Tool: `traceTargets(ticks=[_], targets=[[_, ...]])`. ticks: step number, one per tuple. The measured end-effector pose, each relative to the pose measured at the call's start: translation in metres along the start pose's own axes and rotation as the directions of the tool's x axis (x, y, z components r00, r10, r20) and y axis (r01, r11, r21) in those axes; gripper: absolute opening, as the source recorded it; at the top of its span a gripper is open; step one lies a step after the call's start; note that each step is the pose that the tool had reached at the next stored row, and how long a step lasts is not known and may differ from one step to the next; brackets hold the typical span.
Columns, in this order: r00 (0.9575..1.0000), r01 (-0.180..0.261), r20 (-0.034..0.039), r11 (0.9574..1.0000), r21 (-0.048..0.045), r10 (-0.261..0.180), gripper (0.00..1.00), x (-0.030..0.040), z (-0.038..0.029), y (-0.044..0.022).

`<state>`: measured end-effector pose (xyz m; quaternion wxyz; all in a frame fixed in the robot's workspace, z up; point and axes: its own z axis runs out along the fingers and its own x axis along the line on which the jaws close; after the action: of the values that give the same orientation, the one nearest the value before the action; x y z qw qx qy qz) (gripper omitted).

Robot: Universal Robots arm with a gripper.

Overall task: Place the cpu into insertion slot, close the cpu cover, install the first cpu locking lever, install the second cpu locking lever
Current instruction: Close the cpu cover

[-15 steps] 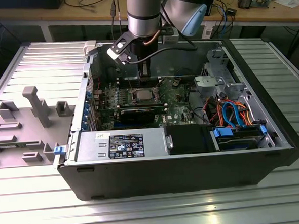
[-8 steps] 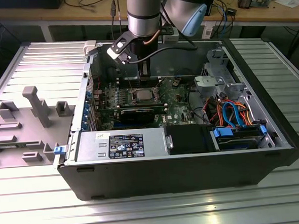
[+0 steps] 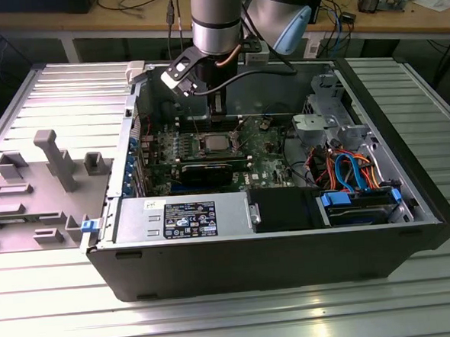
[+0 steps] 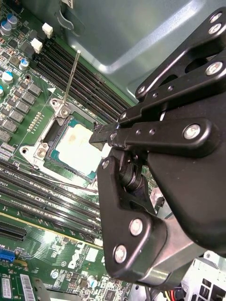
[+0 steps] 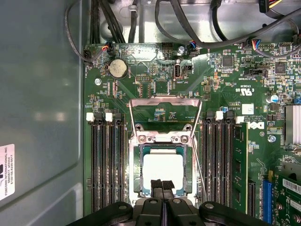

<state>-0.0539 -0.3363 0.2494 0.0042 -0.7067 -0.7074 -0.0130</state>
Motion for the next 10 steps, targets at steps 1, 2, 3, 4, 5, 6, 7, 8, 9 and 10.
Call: traceTargets(ticks=[1,2,3,4,5,6,7,8,9,10], targets=[[1.0000,0.000,0.0000,1.0000,0.0001,0.000,0.11,0.0000,0.0000,0.0000],[1.0000,0.000,0.0000,1.0000,0.0000,0.000,0.11,0.0000,-0.0001,0.0000],[1.0000,0.000,0.0004,1.0000,0.0003,0.000,0.11,0.0000,-0.0006,0.0000],[1.0000,0.000,0.0003,1.0000,0.0002,0.000,0.11,0.0000,-0.0012,0.0000],[1.0000,0.000,0.0000,1.0000,0.0000,0.000,0.11,0.0000,-0.0018,0.0000],[1.0000,0.000,0.0002,1.0000,0.0001,0.000,0.11,0.0000,-0.0030,0.0000],[1.0000,0.000,0.0001,1.0000,0.0001,0.000,0.11,0.0001,-0.0036,0.0000],[1.0000,0.000,0.0000,1.0000,0.0001,0.000,0.11,0.0001,-0.0044,0.0000],[1.0000,0.000,0.0000,1.0000,0.0000,0.000,0.11,0.0001,-0.0052,0.0001],[1.0000,0.000,0.0001,1.0000,0.0000,0.000,0.11,0.0002,-0.0062,0.0001]])
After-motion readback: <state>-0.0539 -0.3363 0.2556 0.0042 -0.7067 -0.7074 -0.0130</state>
